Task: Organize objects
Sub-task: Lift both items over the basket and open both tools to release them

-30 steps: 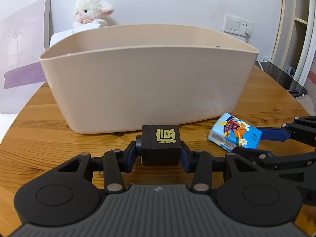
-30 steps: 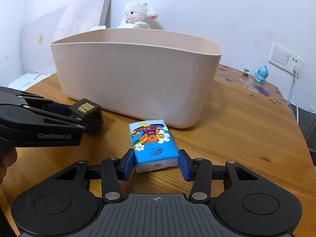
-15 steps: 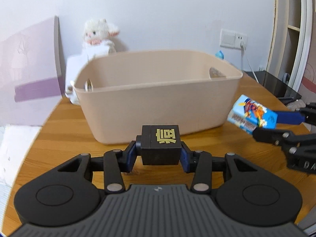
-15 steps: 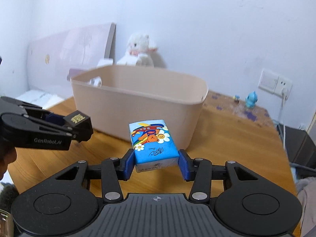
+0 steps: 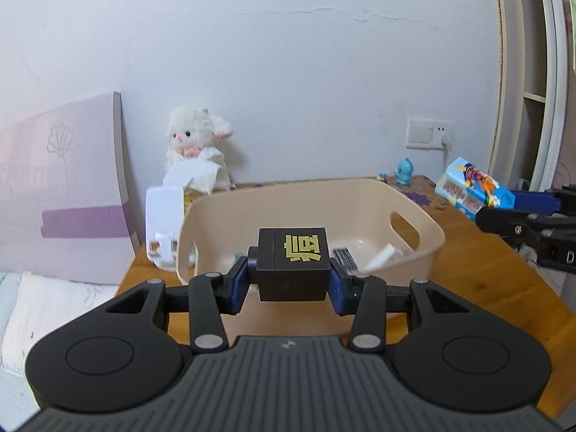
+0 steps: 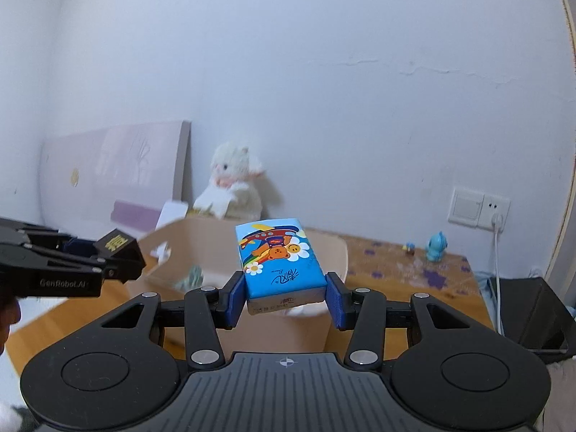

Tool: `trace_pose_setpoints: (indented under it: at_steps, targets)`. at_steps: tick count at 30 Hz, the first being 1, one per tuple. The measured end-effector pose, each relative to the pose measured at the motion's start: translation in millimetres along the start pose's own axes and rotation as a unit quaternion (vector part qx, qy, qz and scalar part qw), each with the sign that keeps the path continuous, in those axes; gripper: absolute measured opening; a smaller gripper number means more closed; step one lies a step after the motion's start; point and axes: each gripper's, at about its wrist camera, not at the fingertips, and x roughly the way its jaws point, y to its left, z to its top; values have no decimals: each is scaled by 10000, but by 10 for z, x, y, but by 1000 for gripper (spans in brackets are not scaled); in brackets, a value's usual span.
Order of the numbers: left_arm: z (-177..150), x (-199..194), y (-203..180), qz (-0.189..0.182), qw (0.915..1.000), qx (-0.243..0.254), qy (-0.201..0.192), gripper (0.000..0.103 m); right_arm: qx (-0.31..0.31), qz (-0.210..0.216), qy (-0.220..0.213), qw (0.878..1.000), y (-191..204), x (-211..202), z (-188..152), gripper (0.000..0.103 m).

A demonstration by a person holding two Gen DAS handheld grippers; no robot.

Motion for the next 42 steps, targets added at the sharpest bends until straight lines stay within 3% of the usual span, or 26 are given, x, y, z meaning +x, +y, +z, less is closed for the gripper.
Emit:
trace_pose_setpoints:
  at_steps: [4,10,17,27,30,32,34,36,37,38,42]
  targets:
    - [154,180,40,106,9999,66,-66,47,116,-71,-120,9998,-52,136,165,44]
    - [294,643,56,335,9992,50,221,47,275,-165,-35,9995,-94,538,331,44]
    - [264,1141,42,425,9963,-73,747,47,220,-251,468,9983,-10,1067,245,44]
    - [103,1441,51,376,9891,-152,1418,47,-9,-286,1456,9889,152,1532,36,44]
    - [100,1423,40,410,9888,-105,1433,47,94,-309,1475,9885,140,1495,30,59]
    - [123,1370,45,331,9898,-126,1383,51,107,-339,1408,9894,132,1427,62,77]
    - [145,1272,41,393,9908,-159,1285,75,118,-353,1281,9911,128,1325,106,80]
    - [167,1156,49,416,9925,-172,1141,79,130,-372,1192,9921,121,1215,145,88]
    - [177,1110,53,386,9929,-174,1108,79,168,-370,1164,9924,112,1160,162,99]
    - [178,1058,61,370,9934,-179,1071,80,224,-372,1137,9926,101,1109,173,103]
    - [142,847,86,349,9945,-185,972,84,422,-334,1100,9925,75,917,180,103]
